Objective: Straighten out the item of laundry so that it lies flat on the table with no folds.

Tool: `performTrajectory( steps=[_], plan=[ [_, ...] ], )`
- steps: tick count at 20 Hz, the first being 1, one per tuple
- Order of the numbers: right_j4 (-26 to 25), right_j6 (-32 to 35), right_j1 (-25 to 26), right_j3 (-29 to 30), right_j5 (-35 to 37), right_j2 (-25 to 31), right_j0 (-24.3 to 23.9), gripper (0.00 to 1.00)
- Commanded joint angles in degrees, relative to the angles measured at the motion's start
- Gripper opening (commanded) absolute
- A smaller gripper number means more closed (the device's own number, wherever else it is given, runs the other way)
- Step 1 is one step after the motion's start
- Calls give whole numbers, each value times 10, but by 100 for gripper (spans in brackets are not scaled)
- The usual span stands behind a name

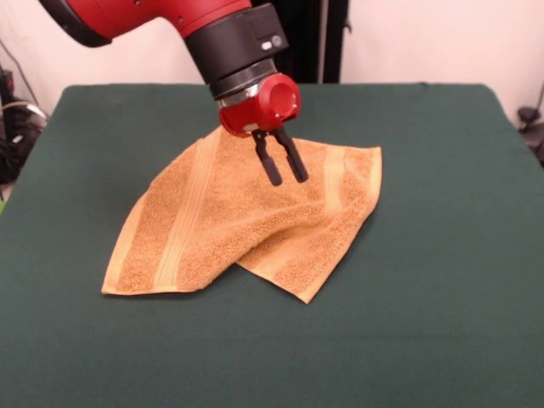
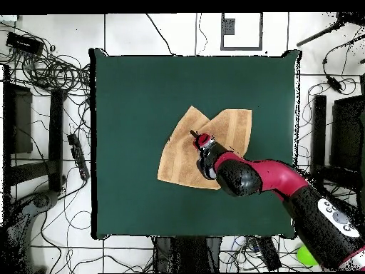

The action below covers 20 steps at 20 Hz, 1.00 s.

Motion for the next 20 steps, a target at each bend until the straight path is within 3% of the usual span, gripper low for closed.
performTrajectory(
  steps=[1, 13, 20],
  plan=[
    [-5, -255, 50, -14, 197, 68, -53, 100],
    [-19, -271, 81, -94, 238, 79, -23, 100],
    [-13, -240, 78, -112, 213, 85, 5, 100]
  ],
)
